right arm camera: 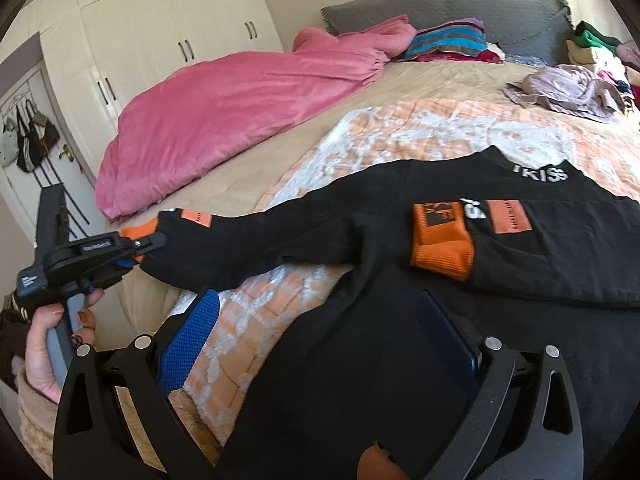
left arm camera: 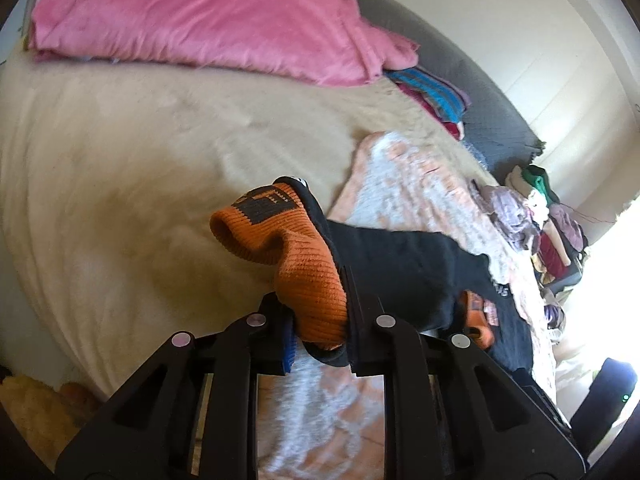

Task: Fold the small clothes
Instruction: 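Lift the sleeve with the left tool and carry it across toward the right tool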

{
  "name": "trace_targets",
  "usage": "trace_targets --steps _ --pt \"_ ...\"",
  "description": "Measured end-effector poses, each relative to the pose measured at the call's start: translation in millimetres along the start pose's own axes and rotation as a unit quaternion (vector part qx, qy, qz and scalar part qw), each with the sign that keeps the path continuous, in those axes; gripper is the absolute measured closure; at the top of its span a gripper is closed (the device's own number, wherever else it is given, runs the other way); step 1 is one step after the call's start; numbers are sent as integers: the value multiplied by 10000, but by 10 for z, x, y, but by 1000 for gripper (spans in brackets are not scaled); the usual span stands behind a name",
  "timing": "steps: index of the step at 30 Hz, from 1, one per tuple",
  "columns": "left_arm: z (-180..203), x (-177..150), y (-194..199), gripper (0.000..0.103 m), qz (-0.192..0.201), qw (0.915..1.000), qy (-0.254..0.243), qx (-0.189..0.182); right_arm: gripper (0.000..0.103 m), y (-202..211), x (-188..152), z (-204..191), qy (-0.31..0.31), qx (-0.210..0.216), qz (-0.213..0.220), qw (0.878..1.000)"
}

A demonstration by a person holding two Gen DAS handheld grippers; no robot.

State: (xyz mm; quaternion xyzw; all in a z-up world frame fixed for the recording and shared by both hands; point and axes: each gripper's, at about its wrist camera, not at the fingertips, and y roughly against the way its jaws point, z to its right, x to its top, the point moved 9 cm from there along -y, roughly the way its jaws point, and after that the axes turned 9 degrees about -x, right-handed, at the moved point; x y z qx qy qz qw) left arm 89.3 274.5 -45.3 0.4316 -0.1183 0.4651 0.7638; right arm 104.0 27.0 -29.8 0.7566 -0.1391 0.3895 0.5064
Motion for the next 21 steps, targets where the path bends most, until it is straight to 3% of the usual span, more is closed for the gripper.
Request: trace_targets --steps 17,21 --pt "1146 180 -77 93 57 9943 -867 -620 5 334 67 724 -647 -359 336 9967" --pt "1414 205 -118 94 25 9915 -1039 -781 5 430 73 896 -662 -683 481 9943"
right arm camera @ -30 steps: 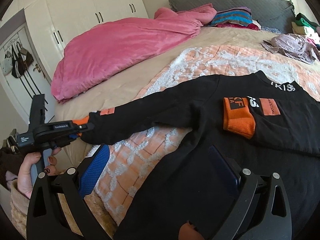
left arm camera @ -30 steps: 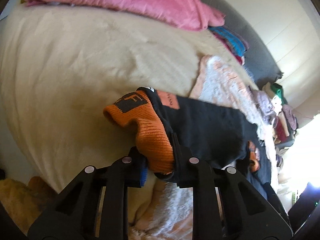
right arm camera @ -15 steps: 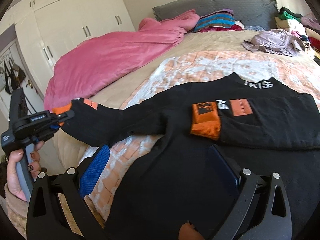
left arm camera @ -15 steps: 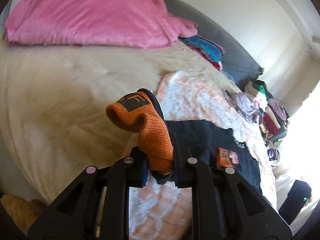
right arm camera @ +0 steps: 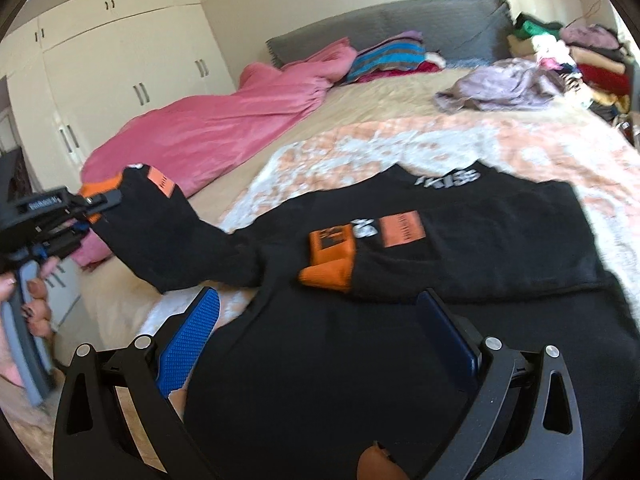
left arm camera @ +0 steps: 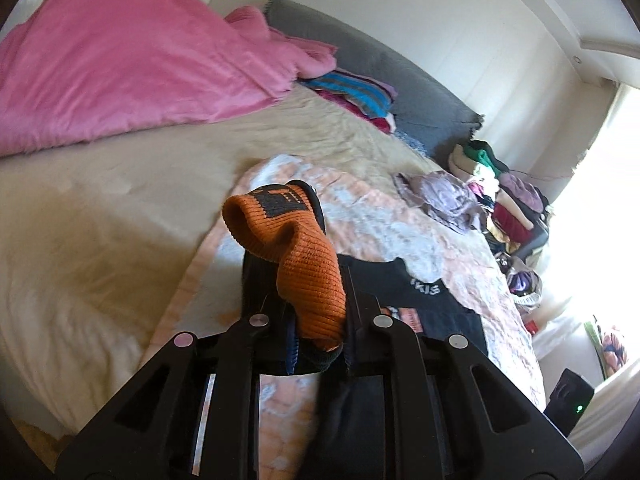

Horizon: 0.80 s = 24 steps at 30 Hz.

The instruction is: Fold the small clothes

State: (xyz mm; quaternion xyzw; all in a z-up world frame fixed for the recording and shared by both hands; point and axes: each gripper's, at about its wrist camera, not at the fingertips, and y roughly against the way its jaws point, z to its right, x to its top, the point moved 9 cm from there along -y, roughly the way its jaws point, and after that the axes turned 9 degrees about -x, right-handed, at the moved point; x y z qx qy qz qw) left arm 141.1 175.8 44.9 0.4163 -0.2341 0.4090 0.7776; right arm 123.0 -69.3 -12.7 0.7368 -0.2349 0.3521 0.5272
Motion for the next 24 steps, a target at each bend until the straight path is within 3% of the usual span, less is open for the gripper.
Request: trace_targets --steps 13,24 --pt "977 46 -349 94 -222 9953 -652 -679 5 239 87 693 -599 -372 221 9973" --pt "1696 -288 -916 94 -665 9840 -1047 -1278 5 461 49 1331 -990 -893 325 9905"
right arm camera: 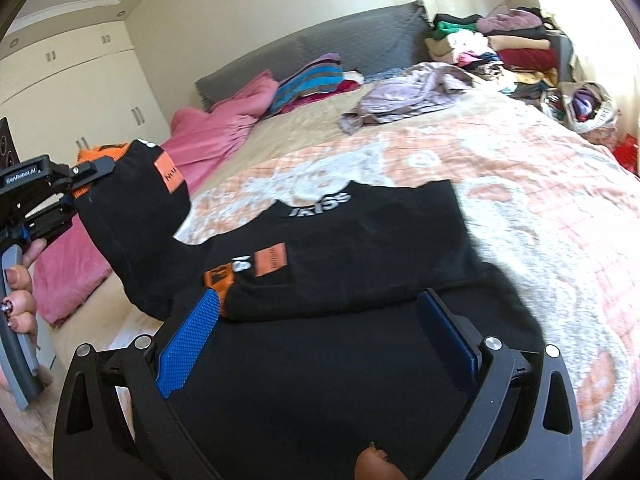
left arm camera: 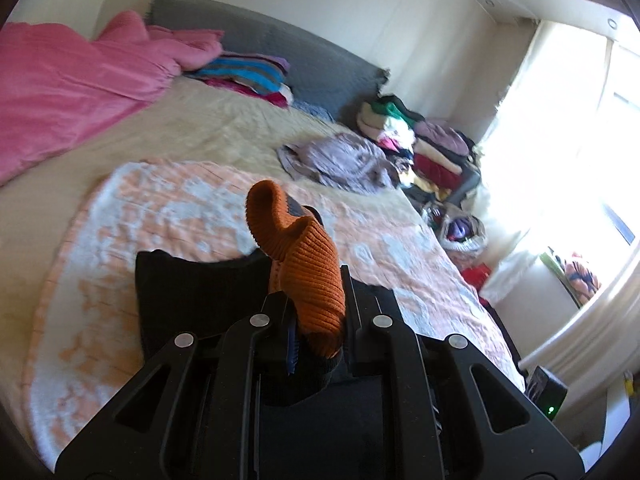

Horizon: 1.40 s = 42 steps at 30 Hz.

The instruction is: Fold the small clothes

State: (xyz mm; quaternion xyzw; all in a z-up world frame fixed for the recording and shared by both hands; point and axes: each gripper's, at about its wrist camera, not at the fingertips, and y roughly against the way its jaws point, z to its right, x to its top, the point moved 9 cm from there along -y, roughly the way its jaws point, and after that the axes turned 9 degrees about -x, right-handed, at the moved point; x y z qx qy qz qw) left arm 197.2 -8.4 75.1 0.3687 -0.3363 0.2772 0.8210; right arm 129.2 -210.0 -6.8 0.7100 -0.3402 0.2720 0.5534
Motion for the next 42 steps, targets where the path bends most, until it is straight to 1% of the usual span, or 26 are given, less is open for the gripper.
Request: trace_targets --steps 5,9,12,17,19,22,24,26,27,28,29,31,32,33,35,36,37,38,39,40,42 --pt "46 -277 -420 94 -456 9989 -2 -111 5 3 -5 295 -230 -222 -17 9995" --pt "9 -509 -656 94 -804 9967 -76 -85 5 -11 0 516 -443 -376 3 9983" --pt "-31 -672 -805 92 -1063 9942 -34 -166 5 -31 -7 643 -539 -482 -37 9974" --pt "3 -854 -923 77 -1276 9911 -58 -365 5 -34 -3 796 -597 -658 -45 9960" --pt "13 -913 -955 66 -1373 9895 -64 -449 5 -56 -8 837 -647 -694 -73 9955" --pt "-10 -929 -959 59 -1411 9887 -56 -504 5 -117 -43 849 -715 -638 -169 9953" --pt "-74 -891 -951 54 -1379 9893 -15 -475 5 -195 -84 772 -684 -508 -312 9959" --pt "-169 -836 -941 51 -1345 9902 -20 -369 5 -278 -146 661 -561 -400 -464 9965" --pt "-240 -799 -939 47 -1329 9909 -65 -228 5 -363 -204 579 -447 -334 -631 9964" --pt "-312 -765 -936 46 -1313 9913 -98 -84 5 -426 -250 524 -398 -319 -777 9957" --pt "-382 -740 -930 46 -1292 9915 -124 39 5 -496 -300 476 -391 -288 -913 9946" --pt "-568 -679 -922 46 -1242 9916 -162 328 6 -610 -370 389 -396 -181 -1041 9936" --pt "-646 -655 -906 46 -1204 9917 -165 431 13 -659 -397 367 -374 -221 -1093 9931" --pt "-750 -628 -876 46 -1136 9921 -145 511 33 -701 -425 334 -324 -251 -1136 9927" --pt "-888 -598 -809 46 -1019 9933 -66 546 43 -779 -461 277 -190 -306 -1140 9928" --pt "-961 -589 -771 46 -932 9944 -3 500 53 -811 -470 246 -32 -365 -1096 9933" --pt "-1015 -586 -746 46 -883 9950 51 459 57 -818 -465 226 84 -375 -1050 9937" --pt "-1095 -595 -715 46 -856 9952 122 448 70 -818 -451 191 231 -369 -959 9944" --pt "-1146 -605 -697 46 -851 9951 164 480 88 -808 -432 137 396 -333 -881 9948" --pt "-1219 -605 -674 46 -844 9947 226 534 93 -808 -422 106 482 -311 -848 9948" --pt "-1347 -588 -618 46 -800 9942 376 612 94 -758 -326 24 735 -334 -656 9946"
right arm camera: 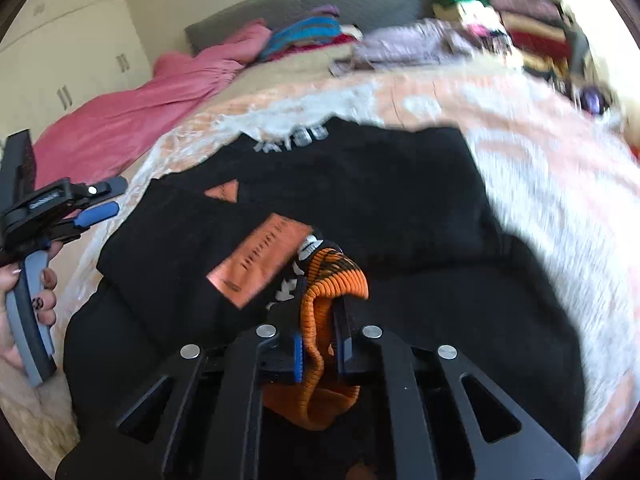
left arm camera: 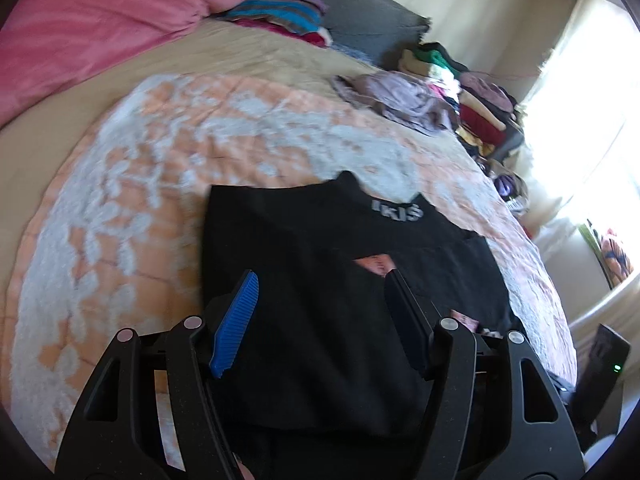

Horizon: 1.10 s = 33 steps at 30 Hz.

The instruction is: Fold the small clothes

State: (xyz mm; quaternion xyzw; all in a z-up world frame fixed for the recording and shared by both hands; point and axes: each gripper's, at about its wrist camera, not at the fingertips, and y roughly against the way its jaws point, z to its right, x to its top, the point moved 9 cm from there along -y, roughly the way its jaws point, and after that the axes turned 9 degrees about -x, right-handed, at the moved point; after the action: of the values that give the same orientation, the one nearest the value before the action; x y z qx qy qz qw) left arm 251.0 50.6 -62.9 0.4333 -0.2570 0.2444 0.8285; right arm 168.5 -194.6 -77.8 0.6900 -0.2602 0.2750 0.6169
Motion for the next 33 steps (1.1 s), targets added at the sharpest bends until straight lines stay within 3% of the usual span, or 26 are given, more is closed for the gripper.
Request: trace_targets --steps 5,10,14,33 --pt "-273 90 151 46 172 9988 459 8 95 192 513 -183 513 96 547 9971" --pt "-409 124 279 46 303 9976 619 26 95 412 1093 -297 1117 -37 1324 9849" --pt "-456 143 310 46 333 9971 683 15 95 356 1325 -201 1240 -198 1468 9812" --pt "-109 13 -15 46 -9 9998 -97 198 95 -137 927 240 885 -519 892 9907"
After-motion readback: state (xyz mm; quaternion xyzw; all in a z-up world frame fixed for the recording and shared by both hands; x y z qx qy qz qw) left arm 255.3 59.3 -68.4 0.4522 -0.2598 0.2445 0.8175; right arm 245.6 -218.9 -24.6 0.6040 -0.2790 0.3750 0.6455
